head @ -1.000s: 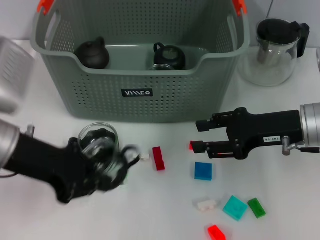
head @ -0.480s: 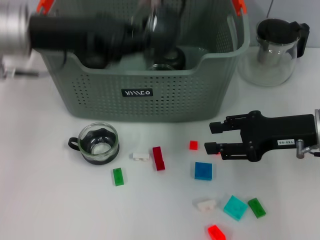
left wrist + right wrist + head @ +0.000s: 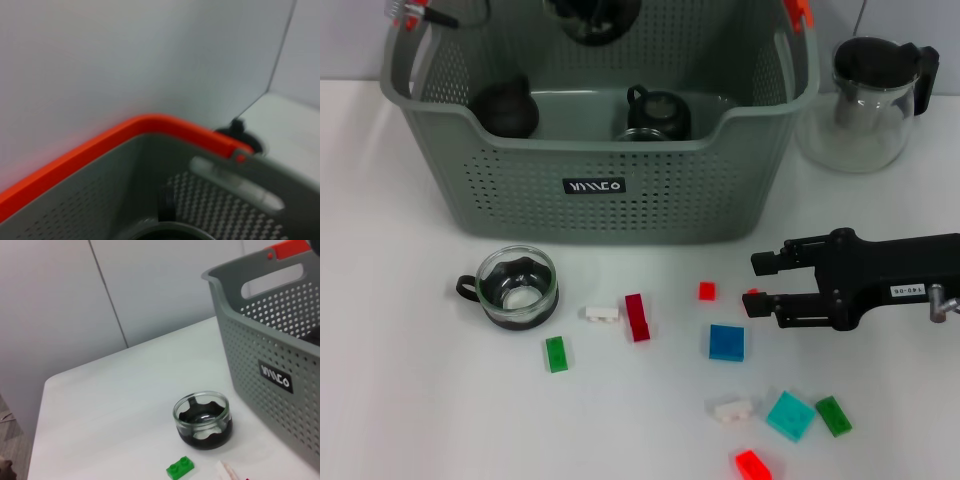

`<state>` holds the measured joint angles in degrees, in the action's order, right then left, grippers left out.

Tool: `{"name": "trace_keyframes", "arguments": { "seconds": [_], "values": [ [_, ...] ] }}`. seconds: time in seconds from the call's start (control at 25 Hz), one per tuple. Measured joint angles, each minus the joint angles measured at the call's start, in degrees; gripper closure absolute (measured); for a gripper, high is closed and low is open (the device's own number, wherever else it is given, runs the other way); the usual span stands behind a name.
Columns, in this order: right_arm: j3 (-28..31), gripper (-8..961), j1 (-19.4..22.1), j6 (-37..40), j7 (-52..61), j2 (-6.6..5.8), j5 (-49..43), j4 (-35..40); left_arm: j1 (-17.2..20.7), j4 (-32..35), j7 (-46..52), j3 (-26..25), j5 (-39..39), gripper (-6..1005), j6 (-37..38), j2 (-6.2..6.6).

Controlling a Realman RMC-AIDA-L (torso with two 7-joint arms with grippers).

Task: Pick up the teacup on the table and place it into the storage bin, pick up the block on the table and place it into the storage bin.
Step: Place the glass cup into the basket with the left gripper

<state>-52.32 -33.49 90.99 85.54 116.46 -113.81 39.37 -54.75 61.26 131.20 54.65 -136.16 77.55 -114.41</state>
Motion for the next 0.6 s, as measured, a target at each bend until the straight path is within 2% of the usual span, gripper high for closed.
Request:
{"name": "trace_keyframes", "arguments": {
  "seconds": [0.24, 0.4, 0.48, 0.6],
  "values": [
    [0.0, 339, -0.1, 0.7, 1.1, -0.56, -1.0, 0.0, -6.8, -12.7, 2.0, 0.3, -11.5, 891, -8.3, -1.16],
    [0.0, 339, -0.3, 0.8, 1.6, -0.62, -1.5, 0.0, -8.0, -15.0, 2.7, 0.4, -15.1, 886, -11.7, -2.17],
    [-0.1, 339, -0.4, 0.8, 1.6, -0.62, -1.5, 0.0, -8.6, -15.9, 3.6, 1.2, -18.4, 883, -14.6, -3.25],
    [-0.1, 339, -0.5, 0.9, 1.6, -0.61, -1.5, 0.0, -8.9, -16.6, 3.7, 1.8, -19.7, 879, -16.2, -3.72]
  ]
}}
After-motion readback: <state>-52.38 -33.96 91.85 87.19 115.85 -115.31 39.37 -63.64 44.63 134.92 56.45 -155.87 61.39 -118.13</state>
